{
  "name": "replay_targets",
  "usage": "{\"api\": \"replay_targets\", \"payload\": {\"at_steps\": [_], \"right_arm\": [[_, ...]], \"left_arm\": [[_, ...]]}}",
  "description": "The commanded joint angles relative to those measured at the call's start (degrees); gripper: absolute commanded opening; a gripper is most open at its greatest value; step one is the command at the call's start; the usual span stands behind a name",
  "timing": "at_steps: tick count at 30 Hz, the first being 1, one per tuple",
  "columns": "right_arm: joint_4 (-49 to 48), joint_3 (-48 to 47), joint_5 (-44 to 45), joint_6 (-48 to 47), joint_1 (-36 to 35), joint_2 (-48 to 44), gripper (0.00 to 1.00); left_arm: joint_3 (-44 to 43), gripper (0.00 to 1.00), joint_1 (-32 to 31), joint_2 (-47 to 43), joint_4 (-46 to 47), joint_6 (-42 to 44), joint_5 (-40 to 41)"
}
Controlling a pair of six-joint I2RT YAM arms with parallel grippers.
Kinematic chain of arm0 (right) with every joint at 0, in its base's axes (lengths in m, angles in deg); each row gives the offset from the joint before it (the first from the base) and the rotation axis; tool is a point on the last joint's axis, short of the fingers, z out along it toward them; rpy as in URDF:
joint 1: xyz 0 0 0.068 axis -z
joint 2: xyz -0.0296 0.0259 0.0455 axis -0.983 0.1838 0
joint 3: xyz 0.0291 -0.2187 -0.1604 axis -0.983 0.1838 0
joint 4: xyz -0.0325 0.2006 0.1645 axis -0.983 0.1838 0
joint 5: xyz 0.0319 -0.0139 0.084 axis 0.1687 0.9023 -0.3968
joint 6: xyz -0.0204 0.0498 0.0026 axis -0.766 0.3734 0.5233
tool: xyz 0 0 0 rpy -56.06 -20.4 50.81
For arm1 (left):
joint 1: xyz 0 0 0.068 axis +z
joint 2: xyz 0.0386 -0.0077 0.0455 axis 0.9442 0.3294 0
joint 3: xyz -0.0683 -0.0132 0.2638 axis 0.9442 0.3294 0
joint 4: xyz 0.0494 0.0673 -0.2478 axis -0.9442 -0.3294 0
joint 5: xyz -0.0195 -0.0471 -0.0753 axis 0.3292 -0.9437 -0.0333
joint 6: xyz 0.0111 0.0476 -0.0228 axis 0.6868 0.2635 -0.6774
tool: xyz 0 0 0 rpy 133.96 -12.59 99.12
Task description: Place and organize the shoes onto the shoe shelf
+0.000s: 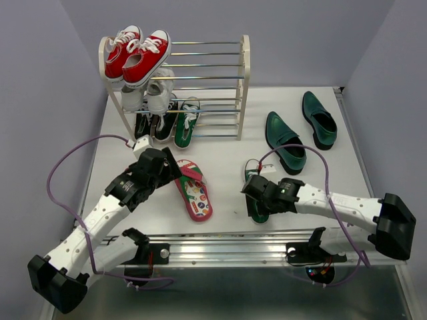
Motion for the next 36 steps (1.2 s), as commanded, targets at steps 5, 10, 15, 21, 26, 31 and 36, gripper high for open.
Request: {"api": "replay_targets", "payload": {"at_steps": [5,10,15,21,26,31,36], "right_arm": [[-2.8,0.9,1.2,2.0,-0.4,2.3,0.88],[-3.7,1.9,1.5,3.1,-0.4,2.5,0.7],[-5.8,3.3,-0.3,2.9,-0.4,2.5,0.7],[-5.7,4.2,0.3,4.3,-0.4,2.9,0.54],[-4.4,3.7,1.3,5.1,-0.4,1.4,0.37],[-3.3,2.8,2.9,4.5,-0.4,-0.3,0.01],[-3.4,-1.2,6.5,1.7,-1.6,-2.8,0.01]], "left_arm": [[1.1,0.99,0.0,-2.1,1.0,0.1,0.2],[1.4,0.99,0.1,-2.9,1.4,0.2,0.1],[1.3,0.99,0.1,-3.6,0.8,-0.8,1.4],[2.3,0.99,0.1,-7.0,1.2,-2.3,2.4],[2.4,0.99,0.1,-7.4,1.3,-2.3,2.1],[2.5,0.99,0.0,-7.0,1.7,-2.2,1.7],[2.4,0.99,0.0,-6.5,1.7,-2.0,1.6]]}}
